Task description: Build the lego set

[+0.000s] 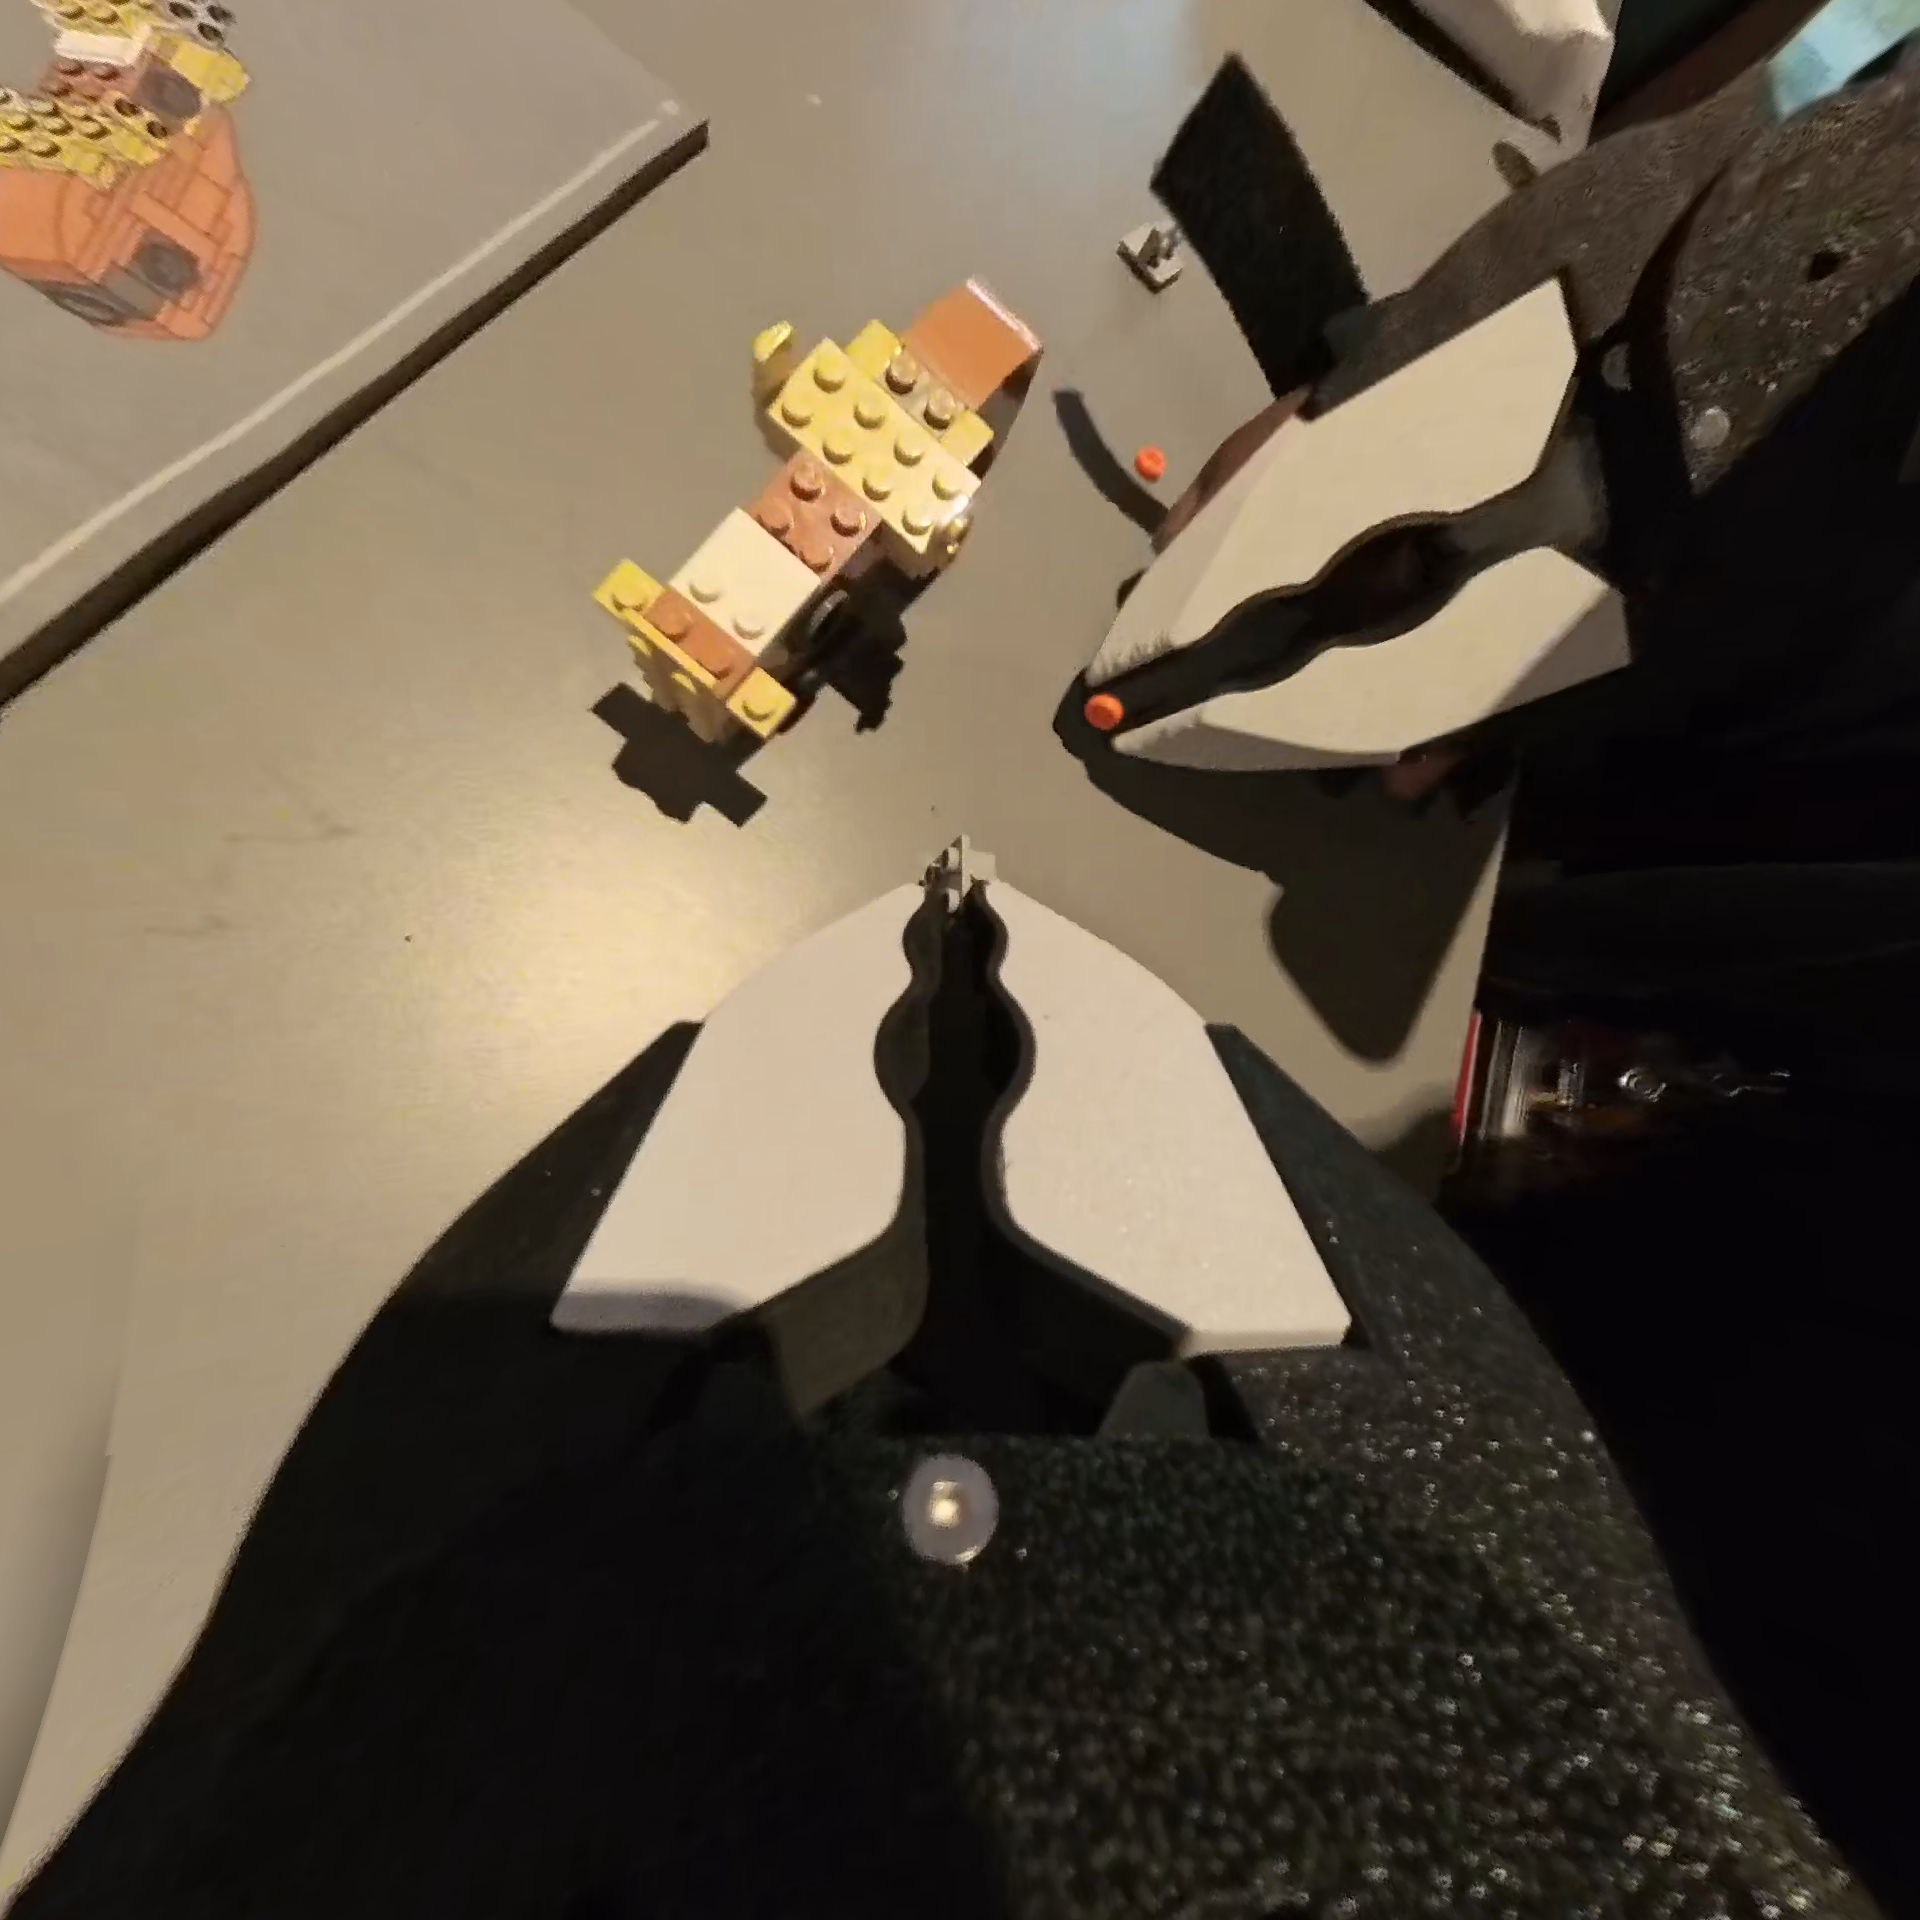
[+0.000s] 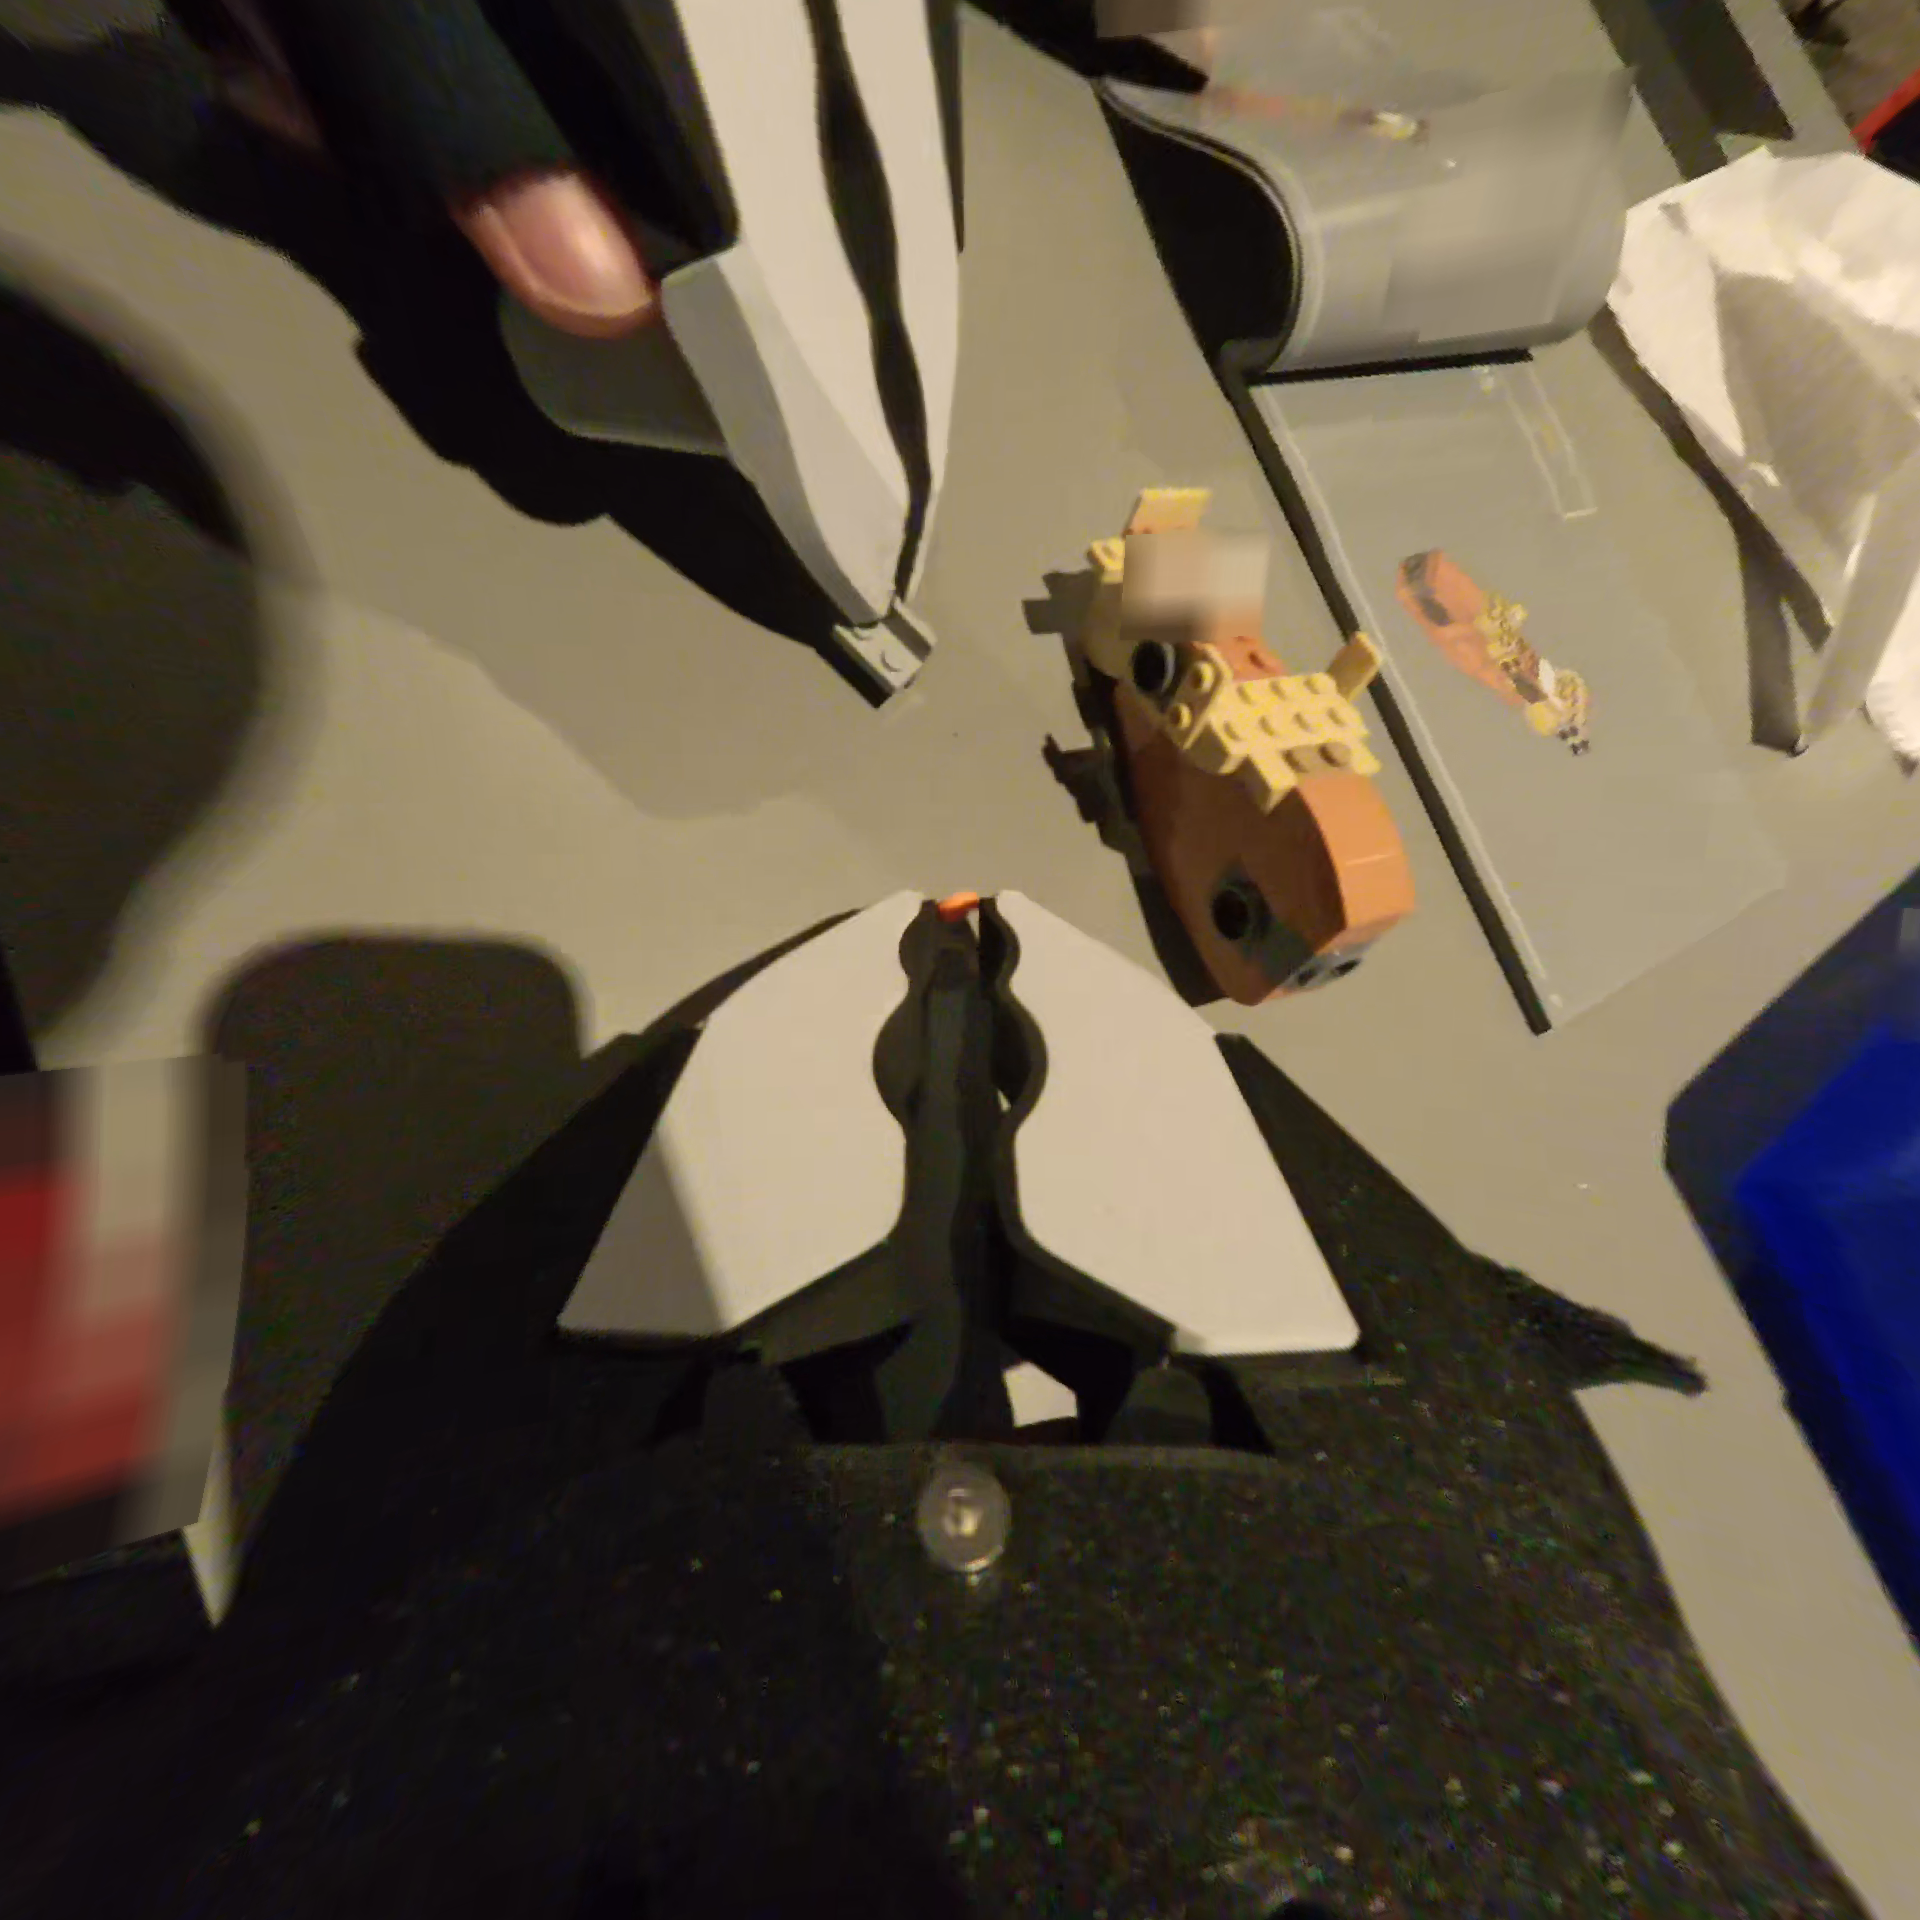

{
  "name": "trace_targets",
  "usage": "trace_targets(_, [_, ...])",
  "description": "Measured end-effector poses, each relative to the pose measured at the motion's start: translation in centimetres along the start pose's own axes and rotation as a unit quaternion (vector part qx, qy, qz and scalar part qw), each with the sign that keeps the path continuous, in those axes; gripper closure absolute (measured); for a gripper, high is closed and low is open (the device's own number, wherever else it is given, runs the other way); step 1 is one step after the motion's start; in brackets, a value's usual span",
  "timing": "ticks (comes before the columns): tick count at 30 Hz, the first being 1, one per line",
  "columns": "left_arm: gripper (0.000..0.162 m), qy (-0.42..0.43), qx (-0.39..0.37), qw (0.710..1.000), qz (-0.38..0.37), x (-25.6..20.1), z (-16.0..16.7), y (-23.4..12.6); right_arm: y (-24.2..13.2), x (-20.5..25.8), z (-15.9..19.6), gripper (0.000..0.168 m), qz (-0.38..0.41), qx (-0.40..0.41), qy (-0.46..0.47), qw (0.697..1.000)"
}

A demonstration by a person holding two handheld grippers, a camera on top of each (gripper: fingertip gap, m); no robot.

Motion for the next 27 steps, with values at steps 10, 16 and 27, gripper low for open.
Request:
trace_targets(10, [0.158, 0.008, -0.008, 1.000, -0.006, 0.0, 0.0, 0.0, 0.6, 0.4, -0.9, 0.155, -0.071, -0.001, -0.009, 0.997])
trace_targets(16, [0.158, 0.013, -0.011, 1.000, -0.002, -0.2, 0.1, 0.0, -0.3, 0.2, 0.3, 0.156, -0.076, -0.015, 0.060, 0.995])
trace_targets(27, [0.158, 0.015, -0.009, 1.000, -0.009, -0.1, 0.0, 0.2, 1.5, -0.1, -1.2, 0.157, -0.041, 0.011, 0.086, 0.995])
Point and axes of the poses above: each gripper's, where its closed fingertips meet, y out along the fingers, z out of its underside, x = y × z across the jaws, the point moved 7 cm from there along -y, back along the fingers, and after that the axes turned 14 degrees about -y, right-handed, at the moved point
